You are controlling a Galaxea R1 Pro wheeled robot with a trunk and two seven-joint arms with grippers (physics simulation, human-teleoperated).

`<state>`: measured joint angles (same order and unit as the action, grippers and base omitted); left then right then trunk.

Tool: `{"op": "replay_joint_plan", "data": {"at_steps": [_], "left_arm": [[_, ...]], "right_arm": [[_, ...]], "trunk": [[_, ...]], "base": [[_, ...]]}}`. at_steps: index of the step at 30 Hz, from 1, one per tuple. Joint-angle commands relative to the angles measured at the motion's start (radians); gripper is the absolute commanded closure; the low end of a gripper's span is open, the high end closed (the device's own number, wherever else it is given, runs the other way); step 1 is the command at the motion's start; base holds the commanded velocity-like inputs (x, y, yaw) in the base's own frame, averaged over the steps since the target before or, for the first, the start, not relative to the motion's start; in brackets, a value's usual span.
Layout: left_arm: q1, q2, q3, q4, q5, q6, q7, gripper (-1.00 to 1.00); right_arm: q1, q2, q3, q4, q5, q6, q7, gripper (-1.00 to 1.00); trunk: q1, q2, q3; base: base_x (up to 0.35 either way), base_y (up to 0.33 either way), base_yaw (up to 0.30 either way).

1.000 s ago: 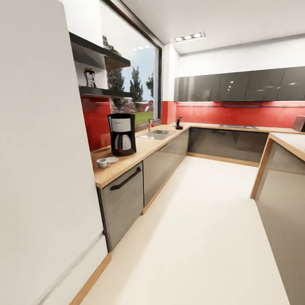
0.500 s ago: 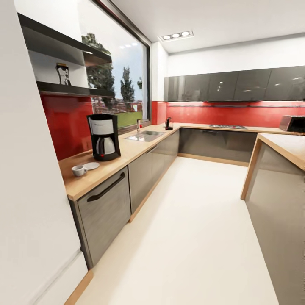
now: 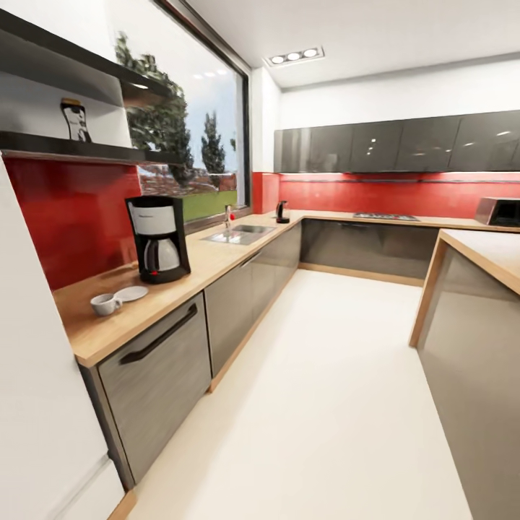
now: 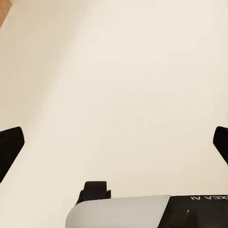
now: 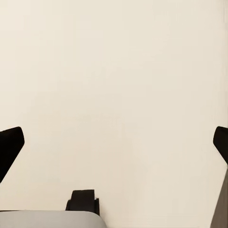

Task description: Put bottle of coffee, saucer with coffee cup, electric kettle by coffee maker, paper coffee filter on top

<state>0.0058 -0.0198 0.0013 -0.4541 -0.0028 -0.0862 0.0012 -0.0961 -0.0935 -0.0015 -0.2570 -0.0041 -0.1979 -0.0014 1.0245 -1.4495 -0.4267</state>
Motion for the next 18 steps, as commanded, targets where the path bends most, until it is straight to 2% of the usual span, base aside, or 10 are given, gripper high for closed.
{"op": "replay_joint_plan", "data": {"at_steps": [1,18], "left_arm": [[0.0,0.0,0.0,-0.001,0.0,-0.001,0.0,-1.0],[0.0,0.0,0.0,-0.001,0.0,-0.001,0.0,-1.0]], "right_arm": [[-0.001,0.0,0.0,0.001,0.0,-0.003,0.0,-1.0],[-0.001,0.0,0.0,0.001,0.0,-0.004,0.0,-1.0]], "trunk": [[0.001,0.0,-0.001],[0.001,0.0,-0.001]], "base": [[0.277,-0.21,0.0],[0.255,-0.202,0.0]]}}
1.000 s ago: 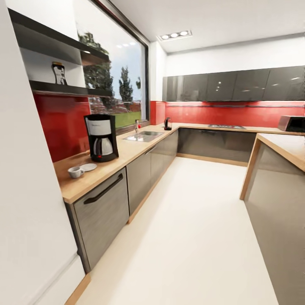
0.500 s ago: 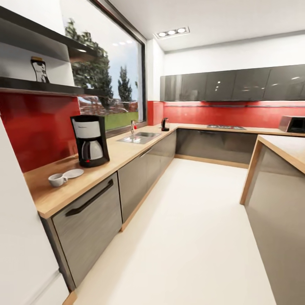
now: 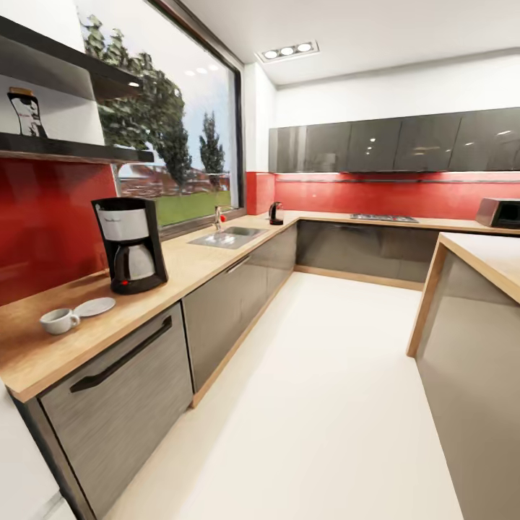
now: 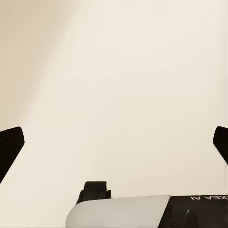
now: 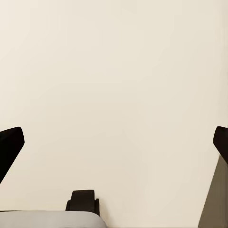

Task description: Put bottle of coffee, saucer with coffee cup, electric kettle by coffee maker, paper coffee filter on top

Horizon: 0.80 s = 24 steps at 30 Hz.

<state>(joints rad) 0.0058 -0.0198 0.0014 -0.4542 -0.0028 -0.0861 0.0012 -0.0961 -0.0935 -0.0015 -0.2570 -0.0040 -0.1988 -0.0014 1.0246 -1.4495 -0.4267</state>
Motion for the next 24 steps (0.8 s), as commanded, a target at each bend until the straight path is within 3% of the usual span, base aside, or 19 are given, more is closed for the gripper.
{"op": "replay_joint_plan", "data": {"at_steps": [1,9,24], "left_arm": [[0.0,0.0,0.0,-0.001,0.0,-0.001,0.0,-1.0],[0.0,0.0,0.0,-0.001,0.0,-0.001,0.0,-1.0],[0.0,0.0,0.0,-0.001,0.0,-0.001,0.0,-1.0]], "right_arm": [[-0.001,0.0,0.0,0.001,0.0,-0.003,0.0,-1.0],[-0.001,0.0,0.0,0.001,0.0,-0.002,0.002,-1.0],[-0.001,0.0,0.0,0.001,0.0,-0.002,0.001,-1.0]], "trunk": [[0.0,0.0,-0.001],[0.0,0.0,-0.001],[0.0,0.0,-0.001]], "base": [[0.195,-0.154,0.0],[0.14,-0.104,-0.138],[0.026,-0.013,-0.228]]}}
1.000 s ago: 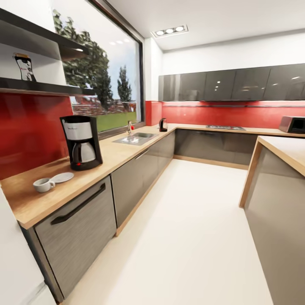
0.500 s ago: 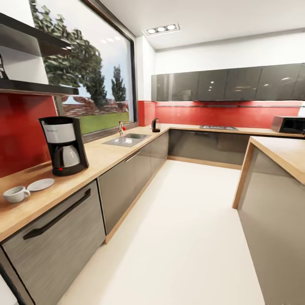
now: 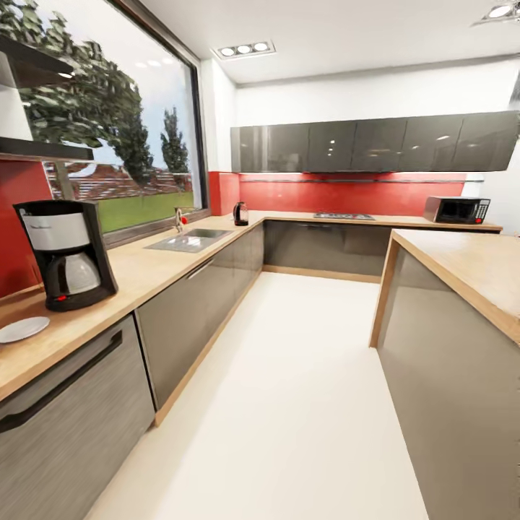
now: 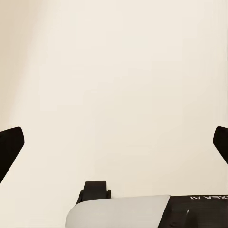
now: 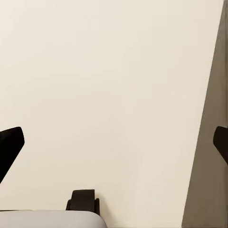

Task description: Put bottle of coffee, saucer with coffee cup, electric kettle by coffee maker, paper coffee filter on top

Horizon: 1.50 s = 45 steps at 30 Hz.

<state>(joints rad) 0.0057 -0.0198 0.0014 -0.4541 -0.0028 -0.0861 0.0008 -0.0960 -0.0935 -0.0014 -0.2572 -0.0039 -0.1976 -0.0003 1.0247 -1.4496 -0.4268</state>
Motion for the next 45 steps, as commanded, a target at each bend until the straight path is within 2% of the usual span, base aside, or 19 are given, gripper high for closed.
{"op": "replay_joint_plan", "data": {"at_steps": [1,20,45], "left_arm": [[0.0,0.0,0.0,-0.001,0.0,-0.001,0.0,-1.0],[0.0,0.0,0.0,-0.001,0.0,-0.001,0.0,-1.0],[0.0,0.0,0.0,-0.001,0.0,-0.001,0.001,-1.0]], "right_arm": [[-0.001,0.0,0.0,0.001,0.0,-0.003,0.0,-1.0],[0.0,0.0,0.0,0.001,0.0,-0.005,0.0,-1.0],[0.0,0.0,0.0,0.001,0.001,-0.006,-0.001,-1.0]], "trunk": [[0.0,0.0,-0.001],[0.0,0.0,-0.001],[0.0,0.0,-0.001]], "base": [[0.139,-0.08,-0.096],[0.246,-0.159,-0.01],[0.317,-0.011,0.0]]}}
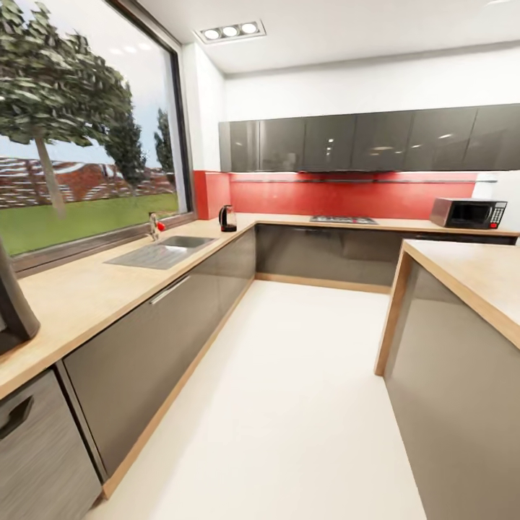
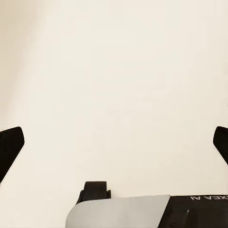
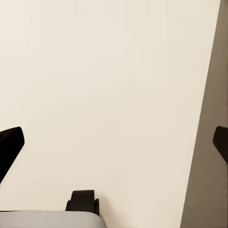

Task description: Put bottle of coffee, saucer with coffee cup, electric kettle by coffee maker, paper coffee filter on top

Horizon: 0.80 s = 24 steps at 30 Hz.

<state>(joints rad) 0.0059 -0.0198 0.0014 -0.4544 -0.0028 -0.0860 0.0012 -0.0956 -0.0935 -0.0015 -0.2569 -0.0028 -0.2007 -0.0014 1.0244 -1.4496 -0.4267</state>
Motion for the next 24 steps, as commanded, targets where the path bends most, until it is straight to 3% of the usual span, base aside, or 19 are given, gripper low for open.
{"op": "replay_joint_plan", "data": {"at_steps": [1,24], "left_arm": [[0.0,0.0,0.0,-0.001,0.0,-0.001,0.0,-1.0],[0.0,0.0,0.0,-0.001,0.0,-0.001,-0.001,-1.0]], "right_arm": [[0.0,0.0,0.0,0.001,0.0,-0.003,0.0,-1.0],[-0.001,0.0,0.0,0.001,0.0,-0.003,0.0,-1.0]], "trunk": [[0.001,0.0,-0.001],[0.001,0.0,-0.001]], "base": [[0.326,0.0,0.0],[0.326,0.0,0.0]]}}
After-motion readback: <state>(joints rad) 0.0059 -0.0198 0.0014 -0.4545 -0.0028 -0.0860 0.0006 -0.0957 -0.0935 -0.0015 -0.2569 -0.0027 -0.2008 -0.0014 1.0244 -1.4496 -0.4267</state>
